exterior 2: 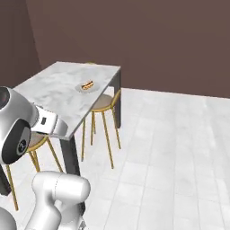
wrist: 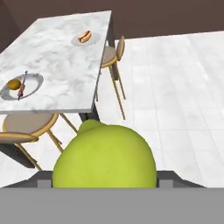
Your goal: Pick up the pear and orange from the fridge and place one fruit on each plate on the dining counter.
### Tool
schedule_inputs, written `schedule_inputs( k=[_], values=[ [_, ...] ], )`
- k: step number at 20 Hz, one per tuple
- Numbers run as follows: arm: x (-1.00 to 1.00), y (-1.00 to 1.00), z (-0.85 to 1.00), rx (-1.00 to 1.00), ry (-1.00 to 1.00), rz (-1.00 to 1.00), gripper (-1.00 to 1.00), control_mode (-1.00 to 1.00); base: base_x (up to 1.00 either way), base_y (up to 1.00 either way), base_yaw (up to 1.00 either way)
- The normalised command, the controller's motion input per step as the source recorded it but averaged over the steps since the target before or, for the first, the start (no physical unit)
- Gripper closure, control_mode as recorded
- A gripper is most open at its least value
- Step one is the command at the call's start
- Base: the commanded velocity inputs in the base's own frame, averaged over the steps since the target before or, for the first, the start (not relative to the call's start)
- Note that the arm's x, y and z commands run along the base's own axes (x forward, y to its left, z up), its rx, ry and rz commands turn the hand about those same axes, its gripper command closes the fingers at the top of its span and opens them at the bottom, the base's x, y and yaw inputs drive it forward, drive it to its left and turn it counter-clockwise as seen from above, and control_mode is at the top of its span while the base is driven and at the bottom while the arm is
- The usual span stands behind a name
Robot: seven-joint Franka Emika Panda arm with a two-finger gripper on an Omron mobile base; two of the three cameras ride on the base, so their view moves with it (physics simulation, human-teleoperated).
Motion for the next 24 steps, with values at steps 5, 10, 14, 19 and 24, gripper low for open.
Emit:
schedule_inputs(
  k=[5,10,14,19,24],
  values=[
    [0.00,0.00,0.00,0.00,0.00,0.00,1.00,1.00,1.00,-0.51,0.55],
    [0.00,0.00,0.00,0.00,0.00,0.00,1.00,1.00,1.00,-0.63,0.62],
    [0.00,0.00,0.00,0.00,0.00,0.00,1.00,1.00,0.71,-0.83,0.52],
    [0.00,0.00,0.00,0.00,0.00,0.00,1.00,1.00,0.08,-0.99,0.36],
    [0.00,0.00,0.00,0.00,0.00,0.00,1.00,1.00,-0.19,-0.97,0.20]
  ],
)
